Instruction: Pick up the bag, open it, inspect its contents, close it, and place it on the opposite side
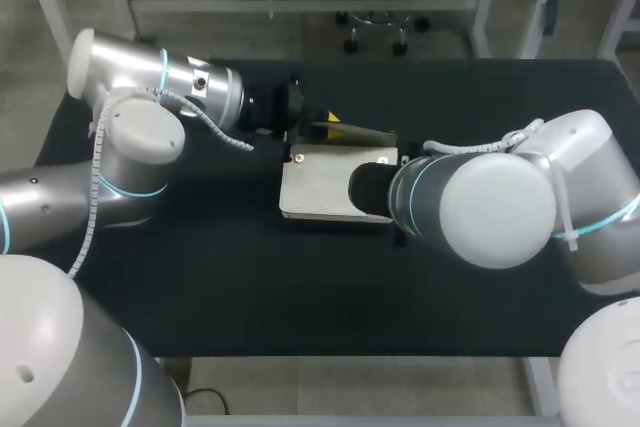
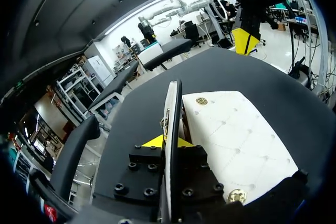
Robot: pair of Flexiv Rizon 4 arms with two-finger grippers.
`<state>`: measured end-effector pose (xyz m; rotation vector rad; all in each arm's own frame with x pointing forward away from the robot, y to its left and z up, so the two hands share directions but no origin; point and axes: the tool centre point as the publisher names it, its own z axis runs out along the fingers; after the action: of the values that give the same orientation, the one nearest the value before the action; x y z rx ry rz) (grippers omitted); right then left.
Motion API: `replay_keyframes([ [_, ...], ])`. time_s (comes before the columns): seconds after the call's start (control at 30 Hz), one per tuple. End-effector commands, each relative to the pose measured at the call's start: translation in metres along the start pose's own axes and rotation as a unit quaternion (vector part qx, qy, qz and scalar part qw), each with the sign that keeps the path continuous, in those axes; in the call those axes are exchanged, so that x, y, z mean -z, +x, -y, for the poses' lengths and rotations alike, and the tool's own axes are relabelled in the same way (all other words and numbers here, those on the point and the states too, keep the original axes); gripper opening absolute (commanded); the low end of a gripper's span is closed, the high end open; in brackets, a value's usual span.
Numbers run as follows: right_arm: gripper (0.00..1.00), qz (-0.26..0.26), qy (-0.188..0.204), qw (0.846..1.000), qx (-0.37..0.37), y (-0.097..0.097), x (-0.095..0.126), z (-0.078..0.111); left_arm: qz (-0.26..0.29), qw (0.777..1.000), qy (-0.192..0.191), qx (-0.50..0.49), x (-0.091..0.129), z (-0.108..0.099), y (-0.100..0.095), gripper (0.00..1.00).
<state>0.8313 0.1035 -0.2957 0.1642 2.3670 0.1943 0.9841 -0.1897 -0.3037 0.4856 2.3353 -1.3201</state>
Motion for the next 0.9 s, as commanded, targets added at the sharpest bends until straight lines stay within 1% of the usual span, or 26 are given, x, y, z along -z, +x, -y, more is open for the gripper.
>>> replay_keyframes([
  [0.03, 0.00, 0.056, -0.007, 0.998, -0.001, 0.025, 0.008, 0.006, 0.008, 1.000, 0.002, -0.008, -0.006, -0.008, 0.002, 0.00],
  [0.1, 0.00, 0.060, -0.010, 0.998, -0.001, 0.027, 0.008, 0.003, 0.010, 1.000, 0.002, -0.010, -0.008, -0.010, 0.002, 0.00],
  [0.2, 0.00, 0.064, -0.016, 0.998, 0.003, 0.030, 0.003, -0.006, 0.011, 1.000, 0.004, -0.010, -0.010, -0.011, 0.002, 0.00],
  [0.37, 0.00, 0.060, -0.008, 0.998, 0.024, 0.037, -0.019, -0.028, 0.005, 1.000, 0.014, -0.017, -0.011, -0.009, 0.003, 0.00],
  [0.47, 0.00, 0.054, -0.001, 0.998, 0.024, 0.036, -0.029, -0.038, 0.003, 1.000, 0.015, -0.017, -0.009, -0.010, 0.002, 0.00],
  [0.63, 0.00, 0.057, 0.015, 0.998, 0.017, 0.022, -0.041, -0.046, 0.003, 1.000, 0.016, -0.010, -0.002, -0.013, 0.001, 0.00],
  [0.7, 0.00, 0.060, 0.017, 0.998, 0.016, 0.021, -0.043, -0.048, 0.004, 1.000, 0.019, -0.007, 0.001, -0.014, 0.001, 0.00],
  [0.77, 0.00, 0.061, 0.015, 0.998, 0.016, 0.022, -0.043, -0.050, 0.003, 1.000, 0.018, -0.007, 0.003, -0.015, 0.001, 0.00],
  [0.9, 0.00, 0.060, 0.014, 0.998, 0.019, 0.033, -0.046, -0.050, 0.000, 1.000, 0.018, -0.009, 0.007, -0.019, 0.001, 0.00],
])
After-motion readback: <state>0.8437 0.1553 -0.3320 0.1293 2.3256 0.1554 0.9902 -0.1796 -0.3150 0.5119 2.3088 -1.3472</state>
